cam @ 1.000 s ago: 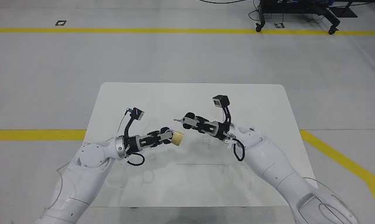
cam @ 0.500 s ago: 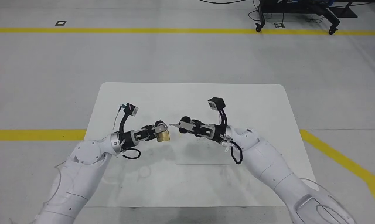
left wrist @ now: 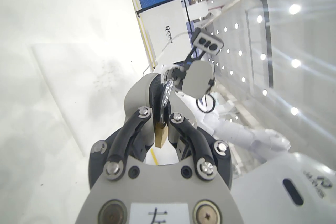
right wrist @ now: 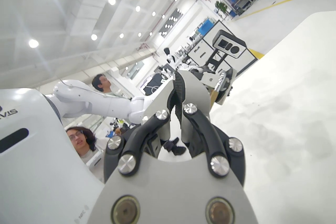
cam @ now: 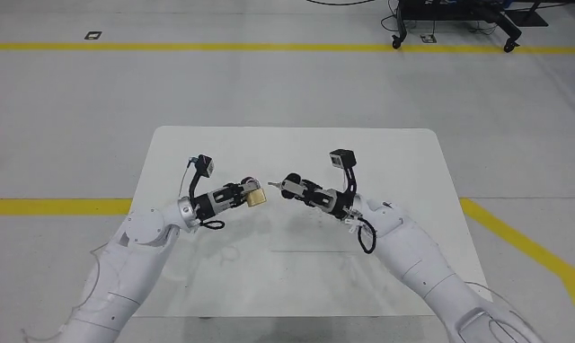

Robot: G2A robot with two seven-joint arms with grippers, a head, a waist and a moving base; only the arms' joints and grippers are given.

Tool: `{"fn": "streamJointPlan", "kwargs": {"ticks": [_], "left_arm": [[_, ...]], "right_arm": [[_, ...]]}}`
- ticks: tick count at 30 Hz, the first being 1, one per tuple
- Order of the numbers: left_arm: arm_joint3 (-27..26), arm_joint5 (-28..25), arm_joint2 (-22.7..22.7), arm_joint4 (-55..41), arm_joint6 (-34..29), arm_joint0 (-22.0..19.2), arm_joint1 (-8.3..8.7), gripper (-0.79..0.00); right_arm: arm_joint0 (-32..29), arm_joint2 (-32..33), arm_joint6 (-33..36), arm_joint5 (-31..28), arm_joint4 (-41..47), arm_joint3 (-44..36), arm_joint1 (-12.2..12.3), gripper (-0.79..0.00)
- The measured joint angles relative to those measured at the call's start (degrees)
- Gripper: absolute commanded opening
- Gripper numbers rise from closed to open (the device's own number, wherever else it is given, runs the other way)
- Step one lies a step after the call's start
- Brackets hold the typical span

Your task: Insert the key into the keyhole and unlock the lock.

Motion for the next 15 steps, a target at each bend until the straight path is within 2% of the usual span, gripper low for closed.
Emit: {"fn": "streamJointPlan", "kwargs": {"ticks": [3, 11, 13, 15], "left_arm": [[0.2, 3.6, 0.7, -3.1, 0.0, -1.8, -0.46, -0.785], [0.3, 3.6, 0.7, -2.8, 0.1, -1.6, -0.45, -0.785], [0.3, 5.2, 1.2, -1.4, 2.6, -1.4, -0.62, -0.785], [-0.3, 8.9, 1.7, -2.0, 6.5, -1.7, -0.98, -0.785]], "right_arm": [[-3.6, 2.2, 0.9, 2.9, 2.0, -2.2, 1.2, -0.785], [-4.1, 2.7, 1.3, 3.9, 2.3, -2.7, 1.4, -0.785], [-4.5, 2.4, 1.2, 4.6, 2.4, -3.3, 1.3, -0.785], [-5.3, 2.1, 0.4, 8.8, 3.5, -4.6, 1.3, -0.785]]}}
